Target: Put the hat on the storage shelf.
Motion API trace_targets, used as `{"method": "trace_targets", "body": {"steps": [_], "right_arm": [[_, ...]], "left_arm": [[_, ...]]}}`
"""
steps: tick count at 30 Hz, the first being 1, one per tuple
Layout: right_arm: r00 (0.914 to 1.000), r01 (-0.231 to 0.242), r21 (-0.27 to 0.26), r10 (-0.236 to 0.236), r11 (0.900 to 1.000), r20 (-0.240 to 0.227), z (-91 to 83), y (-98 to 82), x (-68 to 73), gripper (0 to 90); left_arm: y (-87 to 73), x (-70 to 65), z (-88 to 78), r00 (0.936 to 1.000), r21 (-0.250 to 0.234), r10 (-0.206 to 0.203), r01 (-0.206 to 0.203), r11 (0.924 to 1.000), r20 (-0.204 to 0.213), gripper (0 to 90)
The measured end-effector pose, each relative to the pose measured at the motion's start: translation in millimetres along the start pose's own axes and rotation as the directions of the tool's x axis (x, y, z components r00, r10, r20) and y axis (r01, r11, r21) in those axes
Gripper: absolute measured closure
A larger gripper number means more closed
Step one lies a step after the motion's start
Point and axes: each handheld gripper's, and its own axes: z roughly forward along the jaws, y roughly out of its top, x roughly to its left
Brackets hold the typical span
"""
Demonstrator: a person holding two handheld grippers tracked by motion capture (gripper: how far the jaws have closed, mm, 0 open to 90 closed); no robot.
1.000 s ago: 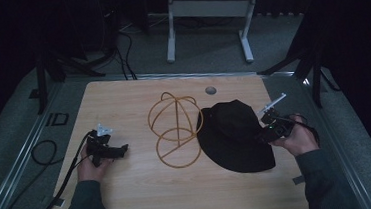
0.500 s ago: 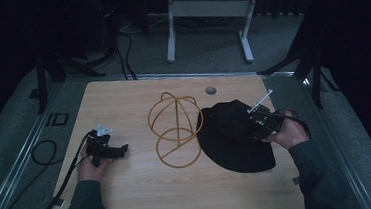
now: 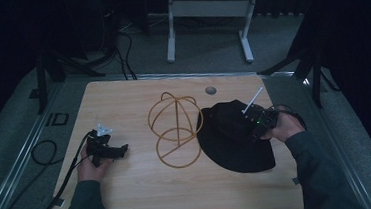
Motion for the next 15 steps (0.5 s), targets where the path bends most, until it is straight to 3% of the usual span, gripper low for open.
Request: {"method": "trace_targets", "body": {"steps": [3,9,15], "right_arm": [[0.9997,0.006,0.015,-0.005,1.0,-0.025,2.0,2.0,-2.4,66.9],[0.9995,0.01,0.035,-0.009,0.999,-0.029,1.4,5.0,-3.9,82.3],[0.9998,0.01,0.025,-0.009,1.0,-0.019,-2.1,4.7,-2.2,84.3]], "left_arm": [[0.0,0.0,0.0,1.0,0.0,0.0,0.0,1.0,0.0,2.0],[0.0,0.0,0.0,1.0,0.0,0.0,0.0,1.0,0.0,2.0],[0.0,0.0,0.0,1.0,0.0,0.0,0.0,1.0,0.0,2.0]]}}
